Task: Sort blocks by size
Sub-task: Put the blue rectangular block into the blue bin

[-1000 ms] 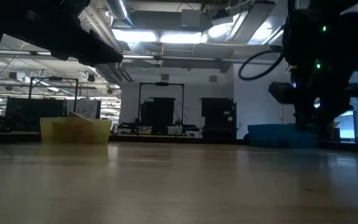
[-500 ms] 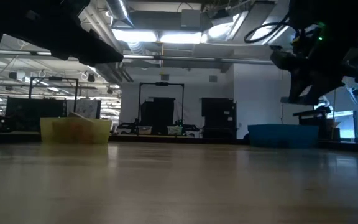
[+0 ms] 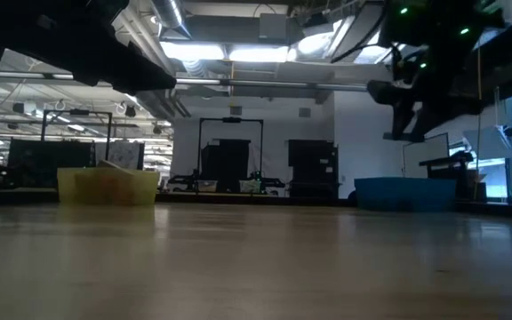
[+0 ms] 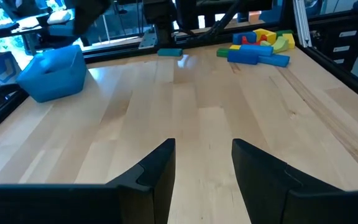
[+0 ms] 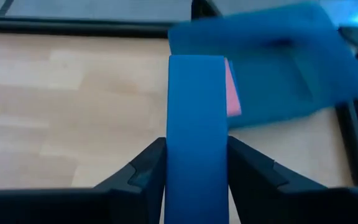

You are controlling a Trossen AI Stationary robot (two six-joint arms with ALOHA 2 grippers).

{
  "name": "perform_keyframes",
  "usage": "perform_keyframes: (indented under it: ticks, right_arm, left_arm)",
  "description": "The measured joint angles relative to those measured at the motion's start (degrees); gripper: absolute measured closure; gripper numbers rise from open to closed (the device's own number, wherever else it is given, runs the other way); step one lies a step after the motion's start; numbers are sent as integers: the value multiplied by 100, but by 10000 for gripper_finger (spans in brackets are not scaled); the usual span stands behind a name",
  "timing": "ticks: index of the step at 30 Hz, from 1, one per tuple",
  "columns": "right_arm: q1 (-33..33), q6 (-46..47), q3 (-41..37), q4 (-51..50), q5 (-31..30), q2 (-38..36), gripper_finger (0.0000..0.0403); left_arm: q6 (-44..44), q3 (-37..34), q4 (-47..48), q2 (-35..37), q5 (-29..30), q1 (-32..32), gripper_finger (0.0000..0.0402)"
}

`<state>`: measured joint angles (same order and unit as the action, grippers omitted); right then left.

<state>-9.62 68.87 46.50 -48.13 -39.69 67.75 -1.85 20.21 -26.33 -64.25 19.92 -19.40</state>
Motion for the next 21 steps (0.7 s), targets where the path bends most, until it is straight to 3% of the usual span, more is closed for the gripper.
perform_keyframes:
  ticks: [6, 11, 16, 21]
  right_arm:
    - [-1321, -1647, -2, 810, 153, 136, 253]
    - [-2194, -2864, -4, 1587, 665, 629, 252]
    - [-2777, -3764, -4, 2149, 1081, 1226, 252]
    - [-3078, -4088, -4, 2141, 1087, 1554, 252]
  left_arm:
    - [-2, 0, 7, 1, 0, 0, 259]
    - [2, 0, 22, 2, 0, 0, 259]
    - [-37, 0, 22, 2, 0, 0, 259]
    - [-106, 0, 20, 2, 20, 4, 259]
